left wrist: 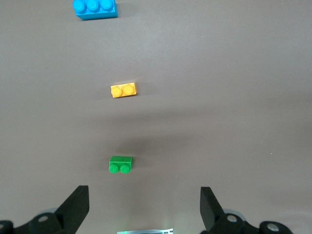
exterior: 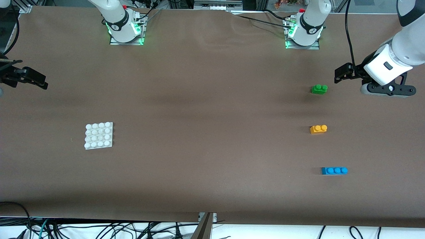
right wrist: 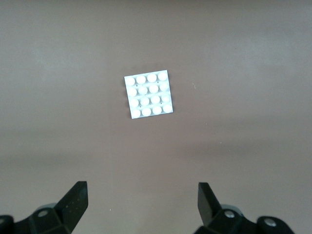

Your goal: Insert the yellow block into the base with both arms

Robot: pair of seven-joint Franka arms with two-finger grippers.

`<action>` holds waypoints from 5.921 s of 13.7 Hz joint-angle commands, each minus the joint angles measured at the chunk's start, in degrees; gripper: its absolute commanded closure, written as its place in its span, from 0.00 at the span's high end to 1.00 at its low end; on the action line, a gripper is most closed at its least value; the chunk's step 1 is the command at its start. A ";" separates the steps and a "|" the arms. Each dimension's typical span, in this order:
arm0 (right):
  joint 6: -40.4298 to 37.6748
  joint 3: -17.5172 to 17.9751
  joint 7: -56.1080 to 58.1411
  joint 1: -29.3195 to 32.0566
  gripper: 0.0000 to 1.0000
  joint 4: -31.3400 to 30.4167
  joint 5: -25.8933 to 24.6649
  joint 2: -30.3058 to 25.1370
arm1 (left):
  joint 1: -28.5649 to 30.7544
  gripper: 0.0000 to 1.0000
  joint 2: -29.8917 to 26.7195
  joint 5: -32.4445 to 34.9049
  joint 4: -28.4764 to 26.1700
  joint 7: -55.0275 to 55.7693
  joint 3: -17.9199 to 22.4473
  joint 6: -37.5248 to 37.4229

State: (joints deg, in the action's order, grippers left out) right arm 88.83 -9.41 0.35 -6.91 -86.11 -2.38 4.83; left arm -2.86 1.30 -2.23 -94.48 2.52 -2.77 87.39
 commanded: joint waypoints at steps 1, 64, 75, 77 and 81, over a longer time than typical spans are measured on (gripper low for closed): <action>-0.94 0.27 0.79 0.32 1.00 0.68 -0.44 0.01 | 0.04 1.00 0.29 1.00 1.49 -0.32 -0.21 -1.26; 34.11 0.27 0.79 2.34 1.00 -12.40 -0.70 25.75 | 0.04 1.00 0.29 0.47 1.75 -0.32 -0.13 -1.70; 45.55 0.36 0.71 2.25 1.00 -17.25 -0.53 29.89 | 0.13 1.00 0.29 0.47 1.58 -0.59 0.22 -2.66; 45.64 0.44 0.71 2.25 1.00 -17.34 -0.52 29.98 | 0.13 1.00 0.37 0.47 1.75 -0.58 0.22 -2.67; 47.56 0.71 0.79 2.16 1.00 -18.74 -0.61 29.98 | 0.13 1.00 0.37 0.38 1.75 -0.58 0.31 -2.67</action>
State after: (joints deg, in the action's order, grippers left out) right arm 134.15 -9.25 0.47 -5.04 -102.73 -2.61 35.47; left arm -2.87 1.30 -2.22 -94.09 2.52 -2.46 85.94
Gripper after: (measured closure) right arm 0.000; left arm 0.000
